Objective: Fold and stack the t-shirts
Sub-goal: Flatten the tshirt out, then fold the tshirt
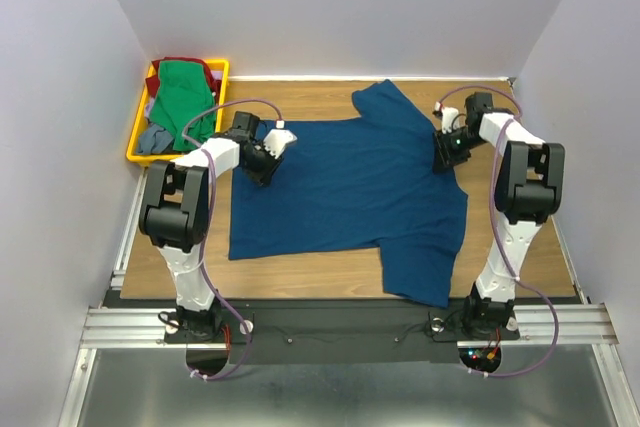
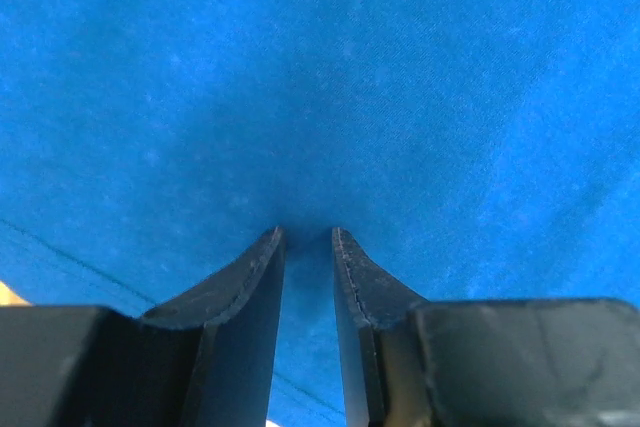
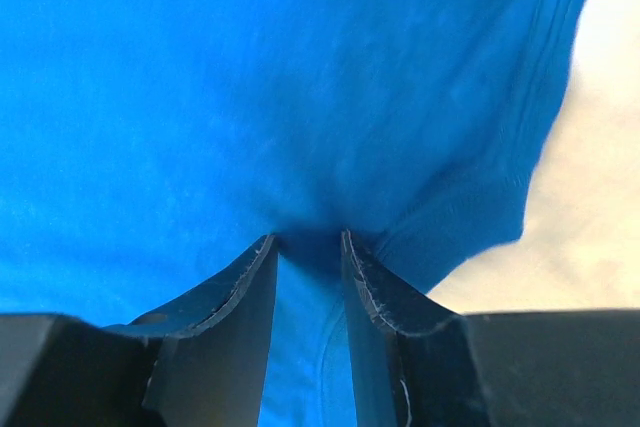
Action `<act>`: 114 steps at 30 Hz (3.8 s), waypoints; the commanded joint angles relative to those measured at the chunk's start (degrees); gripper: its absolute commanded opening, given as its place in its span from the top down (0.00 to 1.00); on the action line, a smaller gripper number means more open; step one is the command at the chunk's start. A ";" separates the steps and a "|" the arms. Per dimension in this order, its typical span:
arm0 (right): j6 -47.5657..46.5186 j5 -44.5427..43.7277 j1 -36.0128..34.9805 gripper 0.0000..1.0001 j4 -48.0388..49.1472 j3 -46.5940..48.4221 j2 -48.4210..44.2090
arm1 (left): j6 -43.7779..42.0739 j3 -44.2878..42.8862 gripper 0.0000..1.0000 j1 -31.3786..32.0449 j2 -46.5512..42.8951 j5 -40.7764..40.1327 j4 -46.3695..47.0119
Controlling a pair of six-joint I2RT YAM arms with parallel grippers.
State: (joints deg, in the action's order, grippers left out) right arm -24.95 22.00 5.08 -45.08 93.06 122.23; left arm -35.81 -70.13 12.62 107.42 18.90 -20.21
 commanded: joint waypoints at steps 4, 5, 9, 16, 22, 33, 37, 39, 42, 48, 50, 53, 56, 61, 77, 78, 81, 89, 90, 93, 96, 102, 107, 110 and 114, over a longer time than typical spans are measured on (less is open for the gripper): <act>-5.63 -6.00 -0.07 0.61 -2.29 -17.72 -7.70 | -1.71 8.77 0.67 -0.41 -4.92 0.08 -1.14; -5.90 -6.00 -0.07 0.61 -2.38 -18.43 -8.67 | -2.06 9.56 0.67 -0.41 -5.63 1.22 -1.93; -5.20 -4.08 0.19 0.54 -3.52 -14.16 -11.75 | -4.44 9.23 0.67 -0.49 -8.27 4.65 -7.82; 7.07 9.62 1.51 0.31 -3.88 15.51 -0.29 | -0.42 -12.38 0.59 -3.56 -5.22 12.74 -9.42; 18.61 9.73 1.25 0.29 -2.47 42.87 18.02 | 7.41 -23.29 0.57 -5.41 0.59 11.52 -0.81; 32.42 -3.89 -3.67 0.27 22.13 46.95 29.81 | 10.85 -25.85 0.57 -9.10 5.70 12.92 1.22; 30.15 -7.48 -4.99 0.27 25.04 49.93 33.58 | 10.33 -23.39 0.57 -9.72 4.91 12.66 1.66; 28.30 -8.98 -7.44 0.28 25.48 50.21 34.47 | 10.24 -22.69 0.57 -9.81 4.47 12.66 1.84; 25.75 -10.74 -8.68 0.28 25.57 49.77 35.53 | 9.45 -22.07 0.57 -9.90 4.12 12.48 1.75; 25.48 -10.31 -9.21 0.30 25.39 47.58 36.49 | 7.95 -21.02 0.57 -9.90 3.24 11.26 1.57; 22.94 -10.13 -9.39 0.33 25.22 47.39 36.67 | 7.34 -20.75 0.57 -9.90 2.98 10.81 1.57; 20.74 -10.48 -10.09 0.40 24.52 47.31 37.02 | 7.07 -20.49 0.57 -10.16 3.06 10.02 1.66; 17.40 -11.27 -11.14 0.43 23.55 46.43 36.76 | 7.25 -20.84 0.57 -10.77 3.59 9.49 1.49; 13.44 -12.07 -12.73 0.47 21.97 44.14 36.41 | 7.42 -21.19 0.57 -11.74 4.38 9.58 1.05; 8.33 -13.21 -11.50 0.99 19.94 40.18 30.70 | 7.34 -26.19 0.57 -12.01 10.17 7.91 -1.15; 8.86 -13.30 -10.71 0.99 20.03 41.23 30.52 | 7.51 -26.90 0.57 -12.01 10.62 8.00 -1.15; 10.45 -13.30 -9.39 0.99 20.03 44.75 29.73 | 7.86 -28.83 0.58 -12.01 12.20 7.91 -1.15; 12.03 -13.12 -8.42 0.99 22.67 45.90 27.27 | 7.95 -30.68 0.58 -11.92 13.78 7.82 -1.15; 12.29 -12.86 -8.51 0.99 23.02 45.90 27.18 | 7.86 -30.60 0.58 -11.92 13.70 7.91 -1.15; 13.26 -12.51 -8.42 0.99 23.72 45.90 27.00 | 7.95 -30.59 0.58 -11.92 13.87 7.30 -0.54; 14.49 -11.37 -8.42 0.99 23.99 45.90 26.39 | 8.13 -31.47 0.58 -11.74 15.27 6.07 -0.36; 16.42 -9.08 -8.42 0.99 24.51 46.69 24.90 | 8.74 -35.07 0.57 -11.39 19.06 2.64 -0.45; 17.47 -7.94 -8.42 0.99 24.87 46.87 23.31 | 7.34 -37.44 0.55 -11.39 20.46 0.27 -0.62; 17.74 -7.41 -8.51 1.00 25.22 46.60 22.35 | 5.50 -38.68 0.53 -11.39 20.90 0.00 -1.85; 17.74 -7.76 -8.51 0.99 25.66 46.87 21.64 | 3.82 -39.65 0.53 -11.48 21.52 -0.44 -2.73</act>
State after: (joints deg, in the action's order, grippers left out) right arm -8.03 13.52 -3.36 -21.45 137.34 148.90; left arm -29.45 -106.41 1.13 129.47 19.07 -21.80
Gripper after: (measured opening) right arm 0.011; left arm 0.472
